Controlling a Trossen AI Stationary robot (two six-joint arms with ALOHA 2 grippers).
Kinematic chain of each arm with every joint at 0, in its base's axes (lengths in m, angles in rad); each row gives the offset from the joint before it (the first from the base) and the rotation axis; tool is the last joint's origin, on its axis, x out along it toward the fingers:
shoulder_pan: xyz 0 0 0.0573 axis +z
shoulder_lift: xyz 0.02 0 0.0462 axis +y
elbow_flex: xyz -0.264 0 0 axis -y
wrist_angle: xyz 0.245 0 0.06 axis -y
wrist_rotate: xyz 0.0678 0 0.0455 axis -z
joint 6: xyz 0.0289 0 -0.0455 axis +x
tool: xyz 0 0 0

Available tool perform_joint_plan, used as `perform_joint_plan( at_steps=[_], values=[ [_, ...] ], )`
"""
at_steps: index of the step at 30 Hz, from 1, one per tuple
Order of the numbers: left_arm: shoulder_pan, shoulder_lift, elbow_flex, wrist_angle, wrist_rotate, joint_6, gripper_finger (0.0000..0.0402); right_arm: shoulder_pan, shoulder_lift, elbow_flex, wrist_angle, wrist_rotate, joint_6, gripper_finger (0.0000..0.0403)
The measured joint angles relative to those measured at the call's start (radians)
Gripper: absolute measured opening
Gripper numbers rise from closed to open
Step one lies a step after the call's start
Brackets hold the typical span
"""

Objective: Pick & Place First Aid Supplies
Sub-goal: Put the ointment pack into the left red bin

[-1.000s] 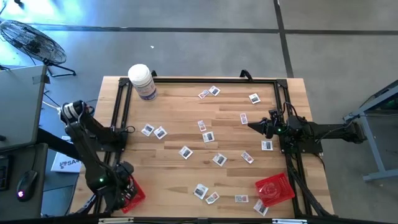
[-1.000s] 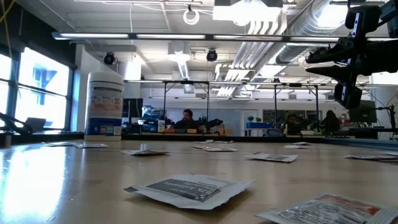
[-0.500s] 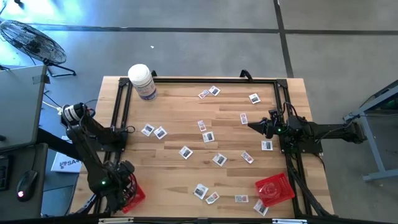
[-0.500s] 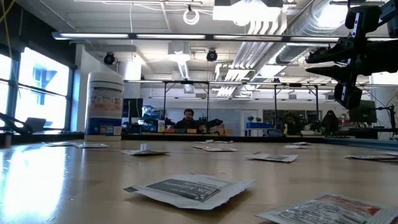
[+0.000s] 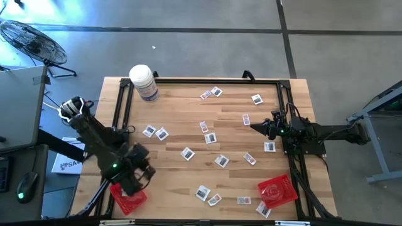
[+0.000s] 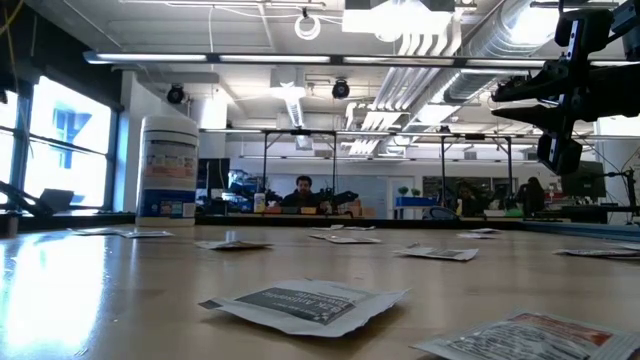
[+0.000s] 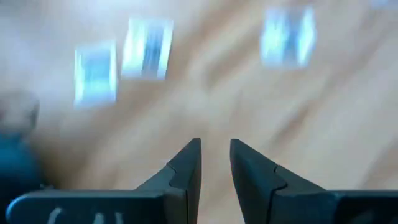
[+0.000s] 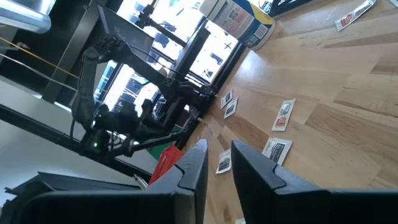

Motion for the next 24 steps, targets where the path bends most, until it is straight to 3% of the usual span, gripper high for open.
perform_joint_plan(
  at_steps=[3, 5, 10, 13, 18, 24],
  values=[
    [0.052, 0.003, 0.000, 0.010, -0.242, 0.039, 0.0082, 0.000, 0.000, 0.000, 0.000, 0.000, 0.000, 0.0064],
    [0.096, 0.009, 0.000, 0.043, -0.351, 0.103, 0.0082, 0.000, 0.000, 0.000, 0.000, 0.000, 0.000, 0.0064],
    [0.218, 0.028, 0.000, 0.188, -0.504, 0.278, 0.0082, 0.000, 0.000, 0.000, 0.000, 0.000, 0.000, 0.0064],
    [0.287, 0.045, 0.000, 0.276, -0.542, 0.335, 0.0082, 0.000, 0.000, 0.000, 0.000, 0.000, 0.000, 0.0064],
    [0.402, 0.090, 0.000, 0.390, -0.456, 0.421, 0.0082, 0.000, 0.000, 0.000, 0.000, 0.000, 0.000, 0.0064],
    [0.531, 0.173, 0.000, 0.470, -0.186, 0.555, 0.0082, 0.000, 0.000, 0.000, 0.000, 0.000, 0.000, 0.0064]
  ],
)
